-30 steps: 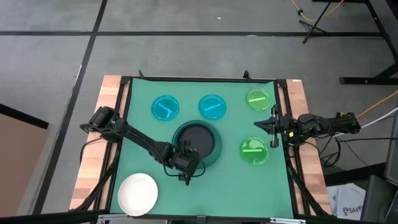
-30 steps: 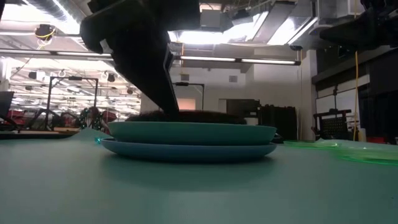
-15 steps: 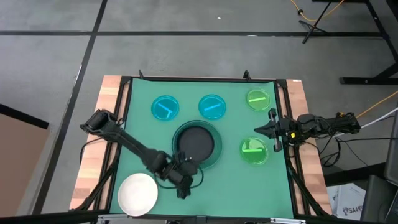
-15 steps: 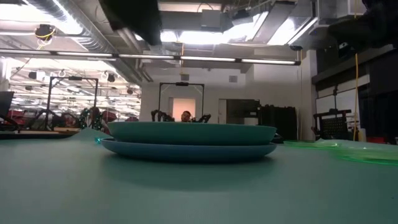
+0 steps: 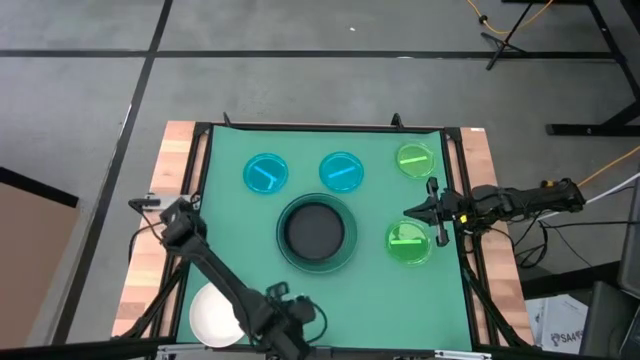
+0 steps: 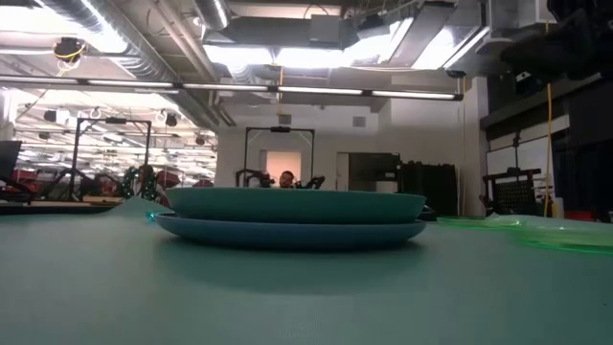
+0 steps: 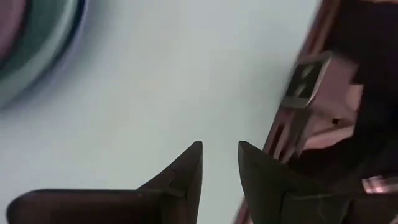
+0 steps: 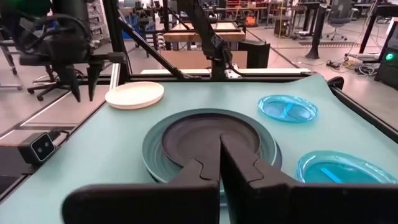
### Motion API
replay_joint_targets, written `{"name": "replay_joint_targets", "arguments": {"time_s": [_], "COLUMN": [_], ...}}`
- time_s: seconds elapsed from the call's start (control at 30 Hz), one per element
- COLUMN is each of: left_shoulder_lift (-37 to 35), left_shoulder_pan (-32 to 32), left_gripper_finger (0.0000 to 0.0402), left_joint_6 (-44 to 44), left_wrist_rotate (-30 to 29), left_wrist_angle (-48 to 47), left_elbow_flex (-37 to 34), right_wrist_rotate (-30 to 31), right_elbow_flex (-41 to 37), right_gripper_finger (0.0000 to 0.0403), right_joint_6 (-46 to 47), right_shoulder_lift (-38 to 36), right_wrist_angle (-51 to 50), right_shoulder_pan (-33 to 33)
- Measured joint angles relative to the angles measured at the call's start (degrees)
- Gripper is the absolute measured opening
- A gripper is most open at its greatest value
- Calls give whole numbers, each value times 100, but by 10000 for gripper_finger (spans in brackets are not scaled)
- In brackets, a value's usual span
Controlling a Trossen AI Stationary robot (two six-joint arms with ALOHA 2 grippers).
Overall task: Stack plastic plates
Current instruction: Stack the white plate on the black plate
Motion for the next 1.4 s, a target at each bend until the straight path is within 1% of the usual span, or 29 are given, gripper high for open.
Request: {"name": "replay_joint_targets", "arguments": {"time_s": [0.07, 0.2, 0.33, 0.4, 0.5, 0.63, 1.03, 1.17, 1.27, 1.4], "left_shoulder_lift": [115, 276, 418, 461, 458, 454, 456, 456, 452, 452], "left_shoulder_pan": [-91, -268, -354, -365, -376, -398, -401, -406, -406, -406], "left_gripper_finger": [95, 95, 95, 95, 95, 95, 95, 92, 75, 32], "left_joint_6": [-650, -1992, -3311, -3574, -3860, -3992, -4000, -3707, -3567, -3387], "left_wrist_rotate": [287, 887, 1803, 2142, 2196, 2304, 2399, 2406, 2410, 2417], "left_wrist_angle": [-335, -684, -1002, -1136, -1152, -1037, -803, -622, -594, -590], "left_elbow_flex": [121, 52, -68, -145, -378, -630, -1285, -1432, -1449, -1449], "right_wrist_rotate": [2, 4, 7, 7, 7, 9, 9, 9, 9, 9], "right_elbow_flex": [0, 0, 0, 0, 0, 0, 0, 0, 0, 0], "right_gripper_finger": [1, 1, 1, 1, 1, 1, 1, 1, 1, 1], "right_joint_6": [-2, -6, -8, -8, -6, -6, -6, -6, -8, -7], "right_shoulder_lift": [9, 19, 19, 19, 19, 19, 19, 19, 19, 19], "right_wrist_angle": [0, -1, -1, 4, 1, 0, -2, -4, -4, -13], "right_shoulder_pan": [0, 0, 0, 0, 0, 0, 0, 0, 0, 0]}}
